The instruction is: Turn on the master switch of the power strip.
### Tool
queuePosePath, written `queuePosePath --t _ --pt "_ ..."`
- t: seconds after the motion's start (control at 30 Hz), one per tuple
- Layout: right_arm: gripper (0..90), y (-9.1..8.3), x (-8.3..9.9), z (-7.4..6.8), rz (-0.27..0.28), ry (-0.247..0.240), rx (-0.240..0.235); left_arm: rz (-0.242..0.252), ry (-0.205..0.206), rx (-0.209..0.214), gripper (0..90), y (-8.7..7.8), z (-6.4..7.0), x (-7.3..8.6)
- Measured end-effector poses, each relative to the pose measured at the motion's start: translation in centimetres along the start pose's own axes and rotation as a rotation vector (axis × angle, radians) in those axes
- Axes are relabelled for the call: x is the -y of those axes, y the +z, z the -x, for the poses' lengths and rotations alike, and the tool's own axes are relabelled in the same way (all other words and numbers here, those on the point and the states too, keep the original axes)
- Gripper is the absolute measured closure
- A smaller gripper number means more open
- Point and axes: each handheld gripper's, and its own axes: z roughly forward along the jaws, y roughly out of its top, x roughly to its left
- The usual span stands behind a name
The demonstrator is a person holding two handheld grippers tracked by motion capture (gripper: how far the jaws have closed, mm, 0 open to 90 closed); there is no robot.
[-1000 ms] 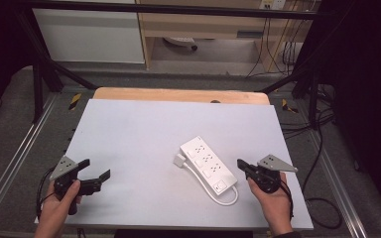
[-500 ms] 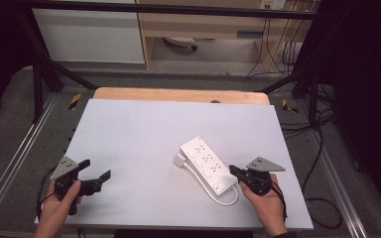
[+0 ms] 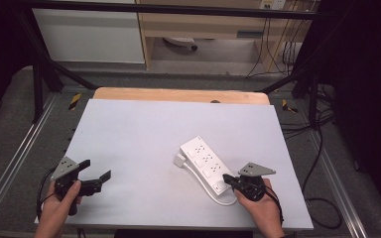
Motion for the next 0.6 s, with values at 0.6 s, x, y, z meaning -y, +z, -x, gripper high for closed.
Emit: queuePosePath --t 0.6 --pt "90.0 0.38 0.06 -0.9 -0.041 -0.015 -0.016 -0.009 0.006 0.002 8.2 0.14 0.14 0.02"
